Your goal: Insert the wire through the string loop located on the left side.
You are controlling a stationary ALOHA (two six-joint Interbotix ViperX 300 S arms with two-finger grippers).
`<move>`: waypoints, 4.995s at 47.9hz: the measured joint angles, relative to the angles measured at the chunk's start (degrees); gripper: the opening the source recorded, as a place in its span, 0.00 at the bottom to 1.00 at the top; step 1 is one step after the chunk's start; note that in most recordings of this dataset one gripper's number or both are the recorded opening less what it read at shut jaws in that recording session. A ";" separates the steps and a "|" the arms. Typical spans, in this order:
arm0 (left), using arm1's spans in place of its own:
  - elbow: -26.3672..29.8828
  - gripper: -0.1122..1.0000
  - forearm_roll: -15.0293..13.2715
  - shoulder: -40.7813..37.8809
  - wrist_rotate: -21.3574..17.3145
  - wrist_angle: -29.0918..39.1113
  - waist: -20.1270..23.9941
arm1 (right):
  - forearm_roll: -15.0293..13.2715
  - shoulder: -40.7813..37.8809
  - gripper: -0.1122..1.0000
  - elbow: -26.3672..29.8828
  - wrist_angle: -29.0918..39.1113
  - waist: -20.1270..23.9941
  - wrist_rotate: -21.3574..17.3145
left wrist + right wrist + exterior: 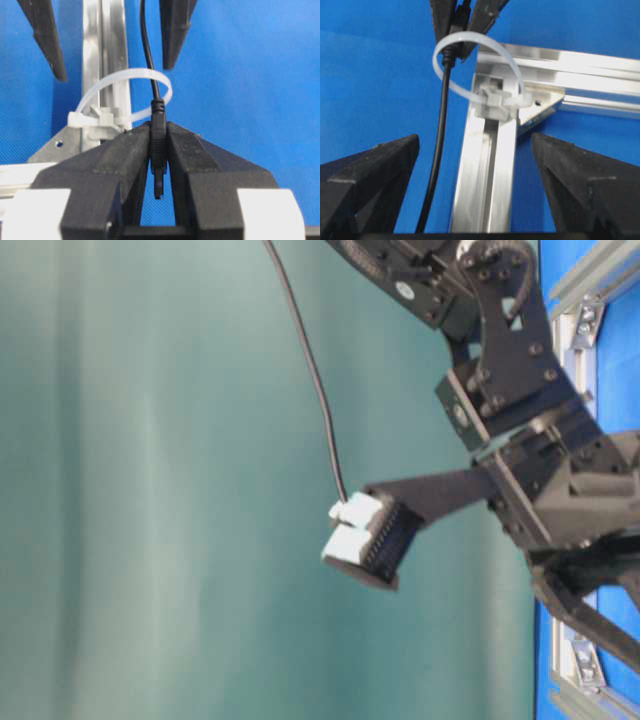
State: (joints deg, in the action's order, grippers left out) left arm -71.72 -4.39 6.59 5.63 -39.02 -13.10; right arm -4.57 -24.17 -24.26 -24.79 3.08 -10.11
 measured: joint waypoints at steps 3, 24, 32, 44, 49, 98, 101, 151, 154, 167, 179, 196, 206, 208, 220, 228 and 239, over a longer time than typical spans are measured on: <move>0.00 0.17 0.00 0.18 0.00 0.62 0.00 | 0.00 0.79 0.91 -0.70 -0.18 0.00 -0.09; -1.93 0.17 0.00 21.53 0.44 24.96 0.00 | 0.09 1.32 0.91 -1.58 -0.18 0.00 0.00; -2.99 0.17 -0.09 32.43 0.53 34.45 0.00 | 0.09 1.32 0.91 -1.58 -0.09 0.00 -0.09; -3.87 0.17 0.09 45.18 0.62 46.58 0.09 | 0.00 1.32 0.91 -1.58 0.00 0.00 -0.09; -3.87 0.17 0.09 48.16 0.53 50.54 0.97 | 0.00 1.23 0.91 -1.67 -0.09 0.00 -0.09; -3.87 0.34 1.14 49.04 -0.44 51.68 2.37 | 0.00 1.32 0.91 -1.67 0.26 0.00 -0.09; -3.87 0.51 1.14 49.04 -0.44 51.68 2.37 | 0.00 1.32 0.91 -1.67 0.26 0.00 -0.09; -2.29 0.70 1.23 56.95 -0.18 45.70 2.46 | -0.35 14.94 0.91 -1.67 5.27 -0.79 0.79; -2.29 0.70 1.23 57.04 -0.26 44.82 2.37 | -0.35 15.64 0.91 -1.67 5.45 -0.79 1.14; -2.29 0.70 1.23 57.13 -0.18 43.95 2.46 | -0.44 16.70 0.91 -1.67 5.54 -0.70 1.76; -2.29 0.70 1.32 57.13 -0.26 43.95 2.81 | -0.35 16.70 0.91 -1.67 5.54 -0.70 1.76; -2.29 0.70 1.23 57.13 -0.26 43.95 3.08 | -0.35 16.70 0.91 -1.67 5.80 -0.79 1.85; -2.29 0.70 1.23 57.04 -0.26 43.95 3.34 | -0.35 16.70 0.91 -1.67 5.98 -0.79 1.85; -2.29 0.70 1.23 57.04 -0.26 43.95 3.43 | -0.26 16.61 0.91 -1.67 5.98 -0.70 1.85; -2.29 0.70 1.32 57.04 -0.26 43.95 3.60 | -0.35 16.70 0.91 -1.67 5.98 -0.70 1.76; -2.29 0.70 1.23 57.04 -0.26 43.95 3.52 | -0.26 16.70 0.91 -1.67 5.98 -0.70 1.85; -2.29 0.70 1.23 56.95 -0.26 43.95 3.52 | -0.26 16.61 0.91 -1.67 5.98 -0.70 1.85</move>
State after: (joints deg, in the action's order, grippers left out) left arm -74.00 -3.16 63.54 5.36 4.92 -9.58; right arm -4.83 -7.56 -25.93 -18.81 2.37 -8.26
